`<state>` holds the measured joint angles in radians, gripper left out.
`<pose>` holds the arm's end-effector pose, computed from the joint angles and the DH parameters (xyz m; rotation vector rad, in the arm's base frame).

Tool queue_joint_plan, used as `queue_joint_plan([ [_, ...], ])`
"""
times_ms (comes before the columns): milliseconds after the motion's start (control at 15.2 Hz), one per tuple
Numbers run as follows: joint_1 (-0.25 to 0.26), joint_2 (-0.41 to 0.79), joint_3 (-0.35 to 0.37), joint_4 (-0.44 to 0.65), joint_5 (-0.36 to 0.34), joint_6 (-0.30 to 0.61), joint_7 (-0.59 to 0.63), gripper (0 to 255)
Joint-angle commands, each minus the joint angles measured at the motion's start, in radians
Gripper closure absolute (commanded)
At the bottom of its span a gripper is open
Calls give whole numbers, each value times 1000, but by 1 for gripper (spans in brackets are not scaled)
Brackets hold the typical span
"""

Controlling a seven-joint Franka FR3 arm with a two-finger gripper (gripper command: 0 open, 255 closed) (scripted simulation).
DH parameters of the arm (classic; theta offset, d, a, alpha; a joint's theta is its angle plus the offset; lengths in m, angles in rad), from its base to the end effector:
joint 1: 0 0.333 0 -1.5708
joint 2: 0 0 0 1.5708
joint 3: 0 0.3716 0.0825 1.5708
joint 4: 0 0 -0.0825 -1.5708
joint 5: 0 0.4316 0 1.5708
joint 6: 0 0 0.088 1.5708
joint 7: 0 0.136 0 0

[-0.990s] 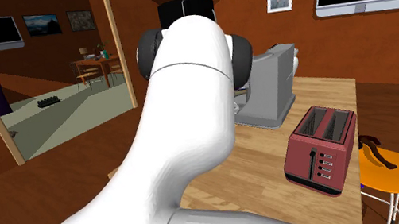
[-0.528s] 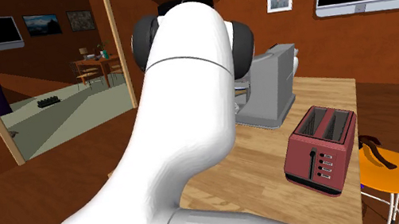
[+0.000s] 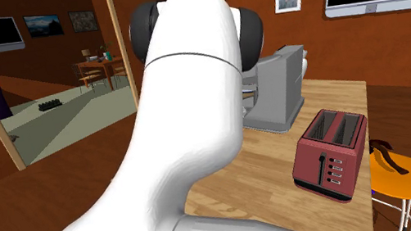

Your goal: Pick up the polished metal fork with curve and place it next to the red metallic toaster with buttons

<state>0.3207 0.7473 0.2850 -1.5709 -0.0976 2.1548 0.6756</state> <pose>0.6382 0.4019 0.1853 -3.1107 0.1090 0.2766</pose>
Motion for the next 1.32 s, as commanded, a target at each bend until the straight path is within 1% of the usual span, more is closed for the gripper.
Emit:
queue_joint_plan([
  [0,-2,-17,3,-1,4,-16,1,255],
  [660,-12,-97,18,10,21,-106,0,255],
  [1254,-18,-156,28,42,36,-195,-1,255],
])
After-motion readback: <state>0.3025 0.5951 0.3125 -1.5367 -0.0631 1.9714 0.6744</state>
